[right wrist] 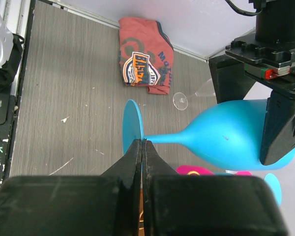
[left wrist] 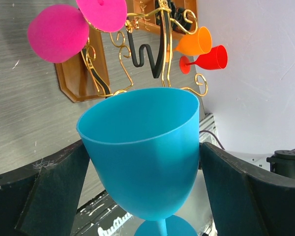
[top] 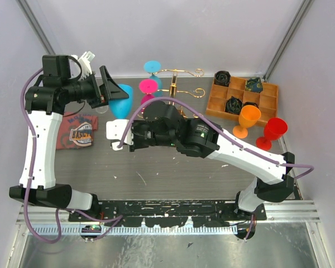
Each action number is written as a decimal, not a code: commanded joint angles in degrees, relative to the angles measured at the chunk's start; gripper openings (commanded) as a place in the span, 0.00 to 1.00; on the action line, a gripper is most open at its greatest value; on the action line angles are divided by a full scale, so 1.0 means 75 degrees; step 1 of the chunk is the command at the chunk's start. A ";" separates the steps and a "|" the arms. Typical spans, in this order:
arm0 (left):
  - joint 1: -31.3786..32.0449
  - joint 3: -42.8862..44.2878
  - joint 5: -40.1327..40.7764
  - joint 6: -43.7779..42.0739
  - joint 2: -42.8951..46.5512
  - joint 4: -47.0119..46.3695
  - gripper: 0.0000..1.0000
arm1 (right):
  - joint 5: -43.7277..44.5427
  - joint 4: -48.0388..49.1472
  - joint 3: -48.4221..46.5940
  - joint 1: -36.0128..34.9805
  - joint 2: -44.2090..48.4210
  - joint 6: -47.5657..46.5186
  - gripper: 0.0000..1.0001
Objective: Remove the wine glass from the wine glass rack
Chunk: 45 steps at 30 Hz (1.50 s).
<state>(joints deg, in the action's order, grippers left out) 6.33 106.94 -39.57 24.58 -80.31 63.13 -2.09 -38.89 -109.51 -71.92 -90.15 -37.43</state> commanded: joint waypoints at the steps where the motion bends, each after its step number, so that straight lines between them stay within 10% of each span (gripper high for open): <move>1: 0.0047 -0.0058 -0.0318 -0.0067 0.0020 0.0094 0.99 | -0.0111 0.0350 -0.0410 -0.0066 -0.0009 -0.0104 0.01; 12: 0.0045 -0.0254 -0.0560 -0.0136 0.0023 0.0090 0.79 | -0.0132 0.0255 -0.0436 -0.0058 -0.0023 0.0052 0.06; 19: 0.0026 -0.0046 0.0853 -0.0867 0.0124 0.0647 0.77 | 0.0119 0.0727 0.0019 -0.0067 0.0544 0.0565 0.98; 26: 0.0012 -0.1259 0.3855 -0.1018 0.0646 -0.0268 0.75 | 0.0960 0.1347 0.1016 -0.0067 0.1562 0.0807 1.00; 35: 0.0024 -0.5400 0.6375 -0.1357 0.2334 -0.5853 0.63 | 0.1692 0.1415 0.1906 -0.0067 0.2102 0.1007 1.00; 45: 0.0023 -0.7622 0.6678 -0.2431 0.2327 -1.0072 0.64 | 0.2201 0.1464 0.2165 0.0002 0.1947 0.0931 1.00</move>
<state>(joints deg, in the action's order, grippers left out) 6.52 54.85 9.13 10.87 -62.08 8.16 11.75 -31.27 -93.30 -72.05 -75.53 -31.07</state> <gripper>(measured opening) 0.808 0.999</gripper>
